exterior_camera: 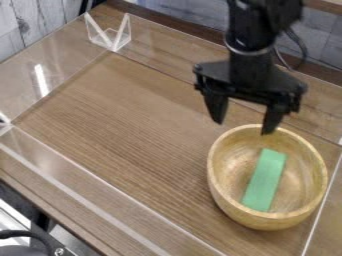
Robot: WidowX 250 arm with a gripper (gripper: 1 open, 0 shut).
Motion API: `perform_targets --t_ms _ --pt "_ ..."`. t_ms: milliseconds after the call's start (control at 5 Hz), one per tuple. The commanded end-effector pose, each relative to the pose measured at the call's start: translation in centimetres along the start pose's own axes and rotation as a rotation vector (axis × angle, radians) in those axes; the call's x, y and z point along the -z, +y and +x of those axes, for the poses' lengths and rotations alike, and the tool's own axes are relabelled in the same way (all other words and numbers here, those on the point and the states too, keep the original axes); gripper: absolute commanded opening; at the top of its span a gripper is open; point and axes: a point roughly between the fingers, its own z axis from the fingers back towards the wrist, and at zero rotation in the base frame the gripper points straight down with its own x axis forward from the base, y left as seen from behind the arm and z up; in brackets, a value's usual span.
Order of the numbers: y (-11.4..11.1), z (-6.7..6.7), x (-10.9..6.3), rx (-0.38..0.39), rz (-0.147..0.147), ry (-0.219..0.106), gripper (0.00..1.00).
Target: Put green object into wooden bowl
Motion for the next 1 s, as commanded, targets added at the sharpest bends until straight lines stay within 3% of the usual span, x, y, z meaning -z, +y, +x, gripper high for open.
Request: perform_targets --t_ms 0,400,800 --pt "-1.6 0.8 -0.3 0.036 -0.033 -0.039 1.0" --pt "-1.7 0.6 -0.3 0.084 -0.041 -0.039 1.0" --pt "-0.9 2.2 -2.3 0.018 -0.017 -0.052 1.0"
